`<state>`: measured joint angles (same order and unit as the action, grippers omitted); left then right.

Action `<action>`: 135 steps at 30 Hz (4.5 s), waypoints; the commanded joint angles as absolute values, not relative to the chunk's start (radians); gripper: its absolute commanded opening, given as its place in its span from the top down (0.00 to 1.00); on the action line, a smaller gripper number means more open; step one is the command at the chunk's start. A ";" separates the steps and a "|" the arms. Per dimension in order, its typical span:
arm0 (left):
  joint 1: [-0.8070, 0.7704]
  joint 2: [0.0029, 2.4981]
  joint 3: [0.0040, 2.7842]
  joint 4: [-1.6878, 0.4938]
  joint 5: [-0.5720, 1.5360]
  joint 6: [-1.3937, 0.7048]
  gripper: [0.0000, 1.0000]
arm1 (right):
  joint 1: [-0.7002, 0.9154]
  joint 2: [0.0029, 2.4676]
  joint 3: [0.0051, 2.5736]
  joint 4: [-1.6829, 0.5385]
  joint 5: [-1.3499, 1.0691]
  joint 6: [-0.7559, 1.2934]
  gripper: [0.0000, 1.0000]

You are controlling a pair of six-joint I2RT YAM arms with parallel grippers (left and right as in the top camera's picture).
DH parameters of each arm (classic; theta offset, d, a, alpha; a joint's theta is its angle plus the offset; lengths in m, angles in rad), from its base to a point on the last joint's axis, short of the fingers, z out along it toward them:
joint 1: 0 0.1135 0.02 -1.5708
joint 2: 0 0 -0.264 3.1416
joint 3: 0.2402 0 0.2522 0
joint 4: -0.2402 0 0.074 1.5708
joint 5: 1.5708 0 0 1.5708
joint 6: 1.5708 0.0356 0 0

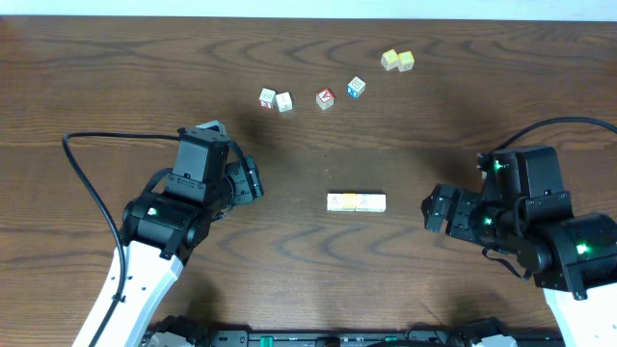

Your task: Lift 4 blocks

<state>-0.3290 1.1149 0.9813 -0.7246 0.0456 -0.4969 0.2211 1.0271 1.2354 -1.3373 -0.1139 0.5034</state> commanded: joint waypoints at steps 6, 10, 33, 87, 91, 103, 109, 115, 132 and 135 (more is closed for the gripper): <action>-0.325 1.119 1.006 -0.725 0.033 -0.491 0.25 | 0.215 0.939 1.150 -1.105 -0.106 0.252 0.01; -0.325 1.119 1.006 -0.725 0.033 -0.491 0.25 | 0.155 0.805 0.979 -0.916 -0.109 0.152 0.01; -0.325 1.119 1.006 -0.725 0.033 -0.491 0.25 | 0.099 0.021 0.161 -0.232 -0.148 0.070 0.01; -0.325 1.119 1.006 -0.725 0.033 -0.491 0.25 | 0.112 0.006 0.006 -0.061 -0.170 -0.099 0.01; -0.325 1.119 1.006 -0.726 0.033 -0.491 0.25 | 0.112 0.006 0.006 -0.061 -0.170 -0.099 0.01; -0.321 1.079 0.953 -0.788 0.034 -0.411 0.25 | 0.112 0.006 0.006 -0.061 -0.170 -0.099 0.01; -0.265 0.915 0.774 -0.641 0.207 -0.094 0.25 | 0.112 0.006 0.006 -0.061 -0.170 -0.099 0.01; -0.109 0.649 0.591 -0.566 0.358 0.037 0.25 | 0.112 0.007 0.006 -0.061 -0.170 -0.099 0.01; 0.005 0.182 0.358 -0.425 0.329 0.026 0.25 | 0.112 0.007 0.006 -0.061 -0.170 -0.099 0.01; 0.010 0.112 0.271 -0.312 0.340 0.019 0.25 | 0.112 0.007 0.006 -0.061 -0.170 -0.099 0.01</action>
<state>-0.0002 0.1764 0.3389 -0.3824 0.3275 0.0223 0.1062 0.0120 0.0071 -0.0563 -0.1749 -0.0883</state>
